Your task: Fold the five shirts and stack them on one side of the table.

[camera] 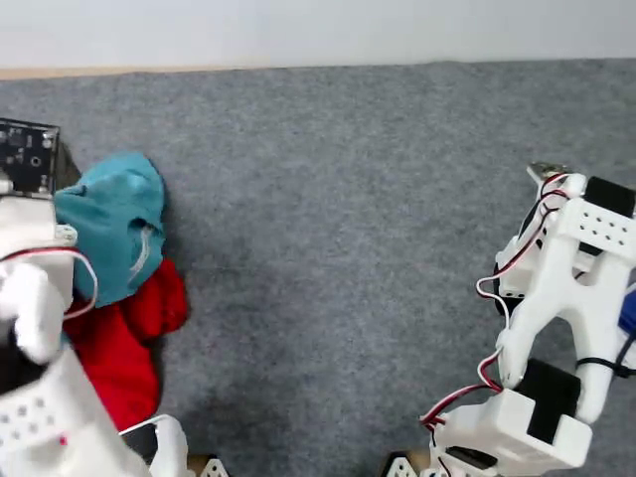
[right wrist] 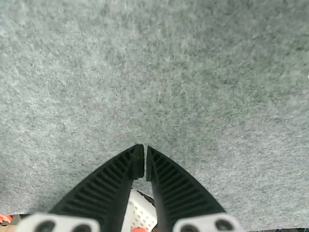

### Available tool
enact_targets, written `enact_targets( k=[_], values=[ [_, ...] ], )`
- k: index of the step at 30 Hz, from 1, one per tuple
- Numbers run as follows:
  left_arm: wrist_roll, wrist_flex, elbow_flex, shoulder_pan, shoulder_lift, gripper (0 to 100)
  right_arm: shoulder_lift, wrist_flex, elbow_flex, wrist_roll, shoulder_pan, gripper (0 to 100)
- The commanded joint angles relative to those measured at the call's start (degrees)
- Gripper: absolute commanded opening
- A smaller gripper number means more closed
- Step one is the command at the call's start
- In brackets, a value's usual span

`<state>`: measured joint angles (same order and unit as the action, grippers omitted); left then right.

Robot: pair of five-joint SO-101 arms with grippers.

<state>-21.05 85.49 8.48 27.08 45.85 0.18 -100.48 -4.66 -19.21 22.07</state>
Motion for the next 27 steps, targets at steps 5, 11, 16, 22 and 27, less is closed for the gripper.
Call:
enact_targets(
  k=[5, 11, 16, 22, 27],
  values=[
    [12.1, 4.0, -13.6, -16.9, 2.6, 0, -3.2, -2.3, 0.4, 0.3, 0.6, 1.0],
    [17.1, 1.7, -18.5, -33.7, -0.9, 0, -3.2, -2.4, 0.4, 0.2, 0.7, 1.0],
    [17.0, -0.4, -17.4, -30.7, -8.7, 0, -3.2, -2.4, 0.4, 0.3, 0.7, 1.0],
    [10.4, -0.6, -7.6, -20.3, -22.7, 0, -3.3, -2.4, 0.6, 0.2, -3.0, 1.0],
    [4.6, -3.3, -1.9, -12.6, -33.5, 0, -3.3, -2.3, 0.6, 0.1, -13.8, 1.0]
  ],
)
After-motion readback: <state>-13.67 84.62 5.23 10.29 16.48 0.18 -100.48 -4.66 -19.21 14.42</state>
